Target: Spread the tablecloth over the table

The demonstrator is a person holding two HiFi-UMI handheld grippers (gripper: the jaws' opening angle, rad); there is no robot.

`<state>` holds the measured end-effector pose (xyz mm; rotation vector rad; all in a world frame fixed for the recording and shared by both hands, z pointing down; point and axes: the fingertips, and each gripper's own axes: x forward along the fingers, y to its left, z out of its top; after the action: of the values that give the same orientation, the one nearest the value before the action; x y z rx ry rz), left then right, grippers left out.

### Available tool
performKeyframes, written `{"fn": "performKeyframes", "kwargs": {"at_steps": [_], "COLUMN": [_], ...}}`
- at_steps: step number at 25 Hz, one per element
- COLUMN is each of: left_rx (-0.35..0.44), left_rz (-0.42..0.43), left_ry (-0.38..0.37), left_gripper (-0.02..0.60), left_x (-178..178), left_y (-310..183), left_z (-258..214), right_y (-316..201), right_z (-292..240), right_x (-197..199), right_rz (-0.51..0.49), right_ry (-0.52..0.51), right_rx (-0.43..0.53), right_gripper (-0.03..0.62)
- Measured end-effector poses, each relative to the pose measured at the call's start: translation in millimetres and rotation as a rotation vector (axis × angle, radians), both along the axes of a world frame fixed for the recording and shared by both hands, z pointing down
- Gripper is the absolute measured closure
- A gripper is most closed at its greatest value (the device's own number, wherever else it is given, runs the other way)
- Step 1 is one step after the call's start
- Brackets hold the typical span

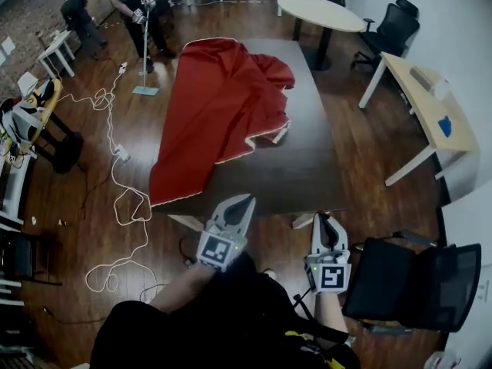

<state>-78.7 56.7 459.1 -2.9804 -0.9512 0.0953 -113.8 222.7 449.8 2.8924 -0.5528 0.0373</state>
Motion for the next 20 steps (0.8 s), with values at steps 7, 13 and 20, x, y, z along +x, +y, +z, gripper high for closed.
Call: {"fn": "performKeyframes", "kwargs": {"at_steps": [7, 13, 20], "left_rx": [0.077, 0.099, 0.074], "left_rz": [-0.319, -0.462, -0.484], "left_ry": [-0.085, -0.108, -0.159], "left_gripper": [0.58, 0.58, 0.58], "left_x": [-2, 16, 72], "left_y": [-74, -121, -166], "left_z": [43, 66, 92], "right_y": [-55, -114, -152], "right_z": [58, 80, 131], "right_x": [66, 111, 192], "right_rz": [-0.258, -0.366, -0.336], "right_ry": [-0.138, -0.229, -0.369], "right_rx": [0.004, 0.04, 0.067], "right_gripper": [0.588, 0.588, 0.588]}}
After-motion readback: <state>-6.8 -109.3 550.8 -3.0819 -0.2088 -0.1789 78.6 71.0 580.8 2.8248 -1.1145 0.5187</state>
